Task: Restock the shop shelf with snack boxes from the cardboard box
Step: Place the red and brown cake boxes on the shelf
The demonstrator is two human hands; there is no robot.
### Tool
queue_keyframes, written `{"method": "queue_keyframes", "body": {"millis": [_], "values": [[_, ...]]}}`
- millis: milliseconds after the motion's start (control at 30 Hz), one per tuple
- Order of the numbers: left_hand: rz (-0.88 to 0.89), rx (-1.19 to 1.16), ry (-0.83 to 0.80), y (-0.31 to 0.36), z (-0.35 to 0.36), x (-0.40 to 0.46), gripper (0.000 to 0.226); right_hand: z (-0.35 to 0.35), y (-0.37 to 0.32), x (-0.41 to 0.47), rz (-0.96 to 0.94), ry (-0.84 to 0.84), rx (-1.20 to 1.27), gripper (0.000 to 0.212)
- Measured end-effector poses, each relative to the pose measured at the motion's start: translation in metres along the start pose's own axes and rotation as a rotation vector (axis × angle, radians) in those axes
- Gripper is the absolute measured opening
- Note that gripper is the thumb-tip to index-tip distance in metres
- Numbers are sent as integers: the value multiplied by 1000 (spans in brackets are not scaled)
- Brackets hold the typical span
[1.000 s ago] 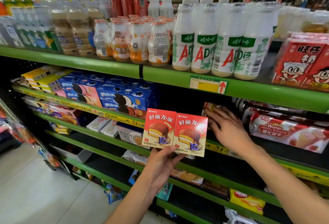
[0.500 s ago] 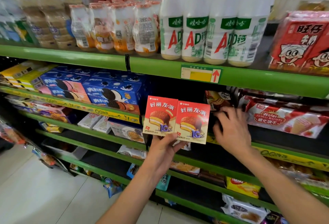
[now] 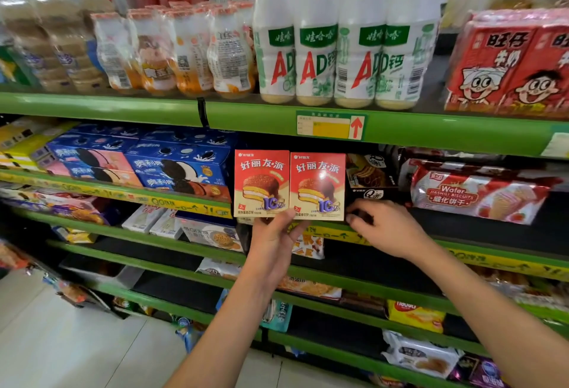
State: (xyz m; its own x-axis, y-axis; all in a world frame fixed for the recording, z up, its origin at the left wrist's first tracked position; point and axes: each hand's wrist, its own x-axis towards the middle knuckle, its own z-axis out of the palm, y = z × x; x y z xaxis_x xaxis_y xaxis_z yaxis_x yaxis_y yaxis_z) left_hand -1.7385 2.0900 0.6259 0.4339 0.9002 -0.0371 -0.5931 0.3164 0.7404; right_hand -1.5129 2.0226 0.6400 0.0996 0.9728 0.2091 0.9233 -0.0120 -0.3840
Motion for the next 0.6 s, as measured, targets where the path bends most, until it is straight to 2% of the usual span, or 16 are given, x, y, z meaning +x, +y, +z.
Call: {"method": "queue_keyframes", "body": {"millis": [100,200,333,600], "values": [[2,28,2,-1,0,0,86,-3,1,2,28,-49,87,30],[-3,59,23,-2,1,0,102,-2,2,4,27,-54,46,28],[11,80,15,-3,1,-1,95,-1,4,3,15,-60,34,31],[1,26,1,-3,-3,0,99,-3,3,3,28,-113,57,22]]}}
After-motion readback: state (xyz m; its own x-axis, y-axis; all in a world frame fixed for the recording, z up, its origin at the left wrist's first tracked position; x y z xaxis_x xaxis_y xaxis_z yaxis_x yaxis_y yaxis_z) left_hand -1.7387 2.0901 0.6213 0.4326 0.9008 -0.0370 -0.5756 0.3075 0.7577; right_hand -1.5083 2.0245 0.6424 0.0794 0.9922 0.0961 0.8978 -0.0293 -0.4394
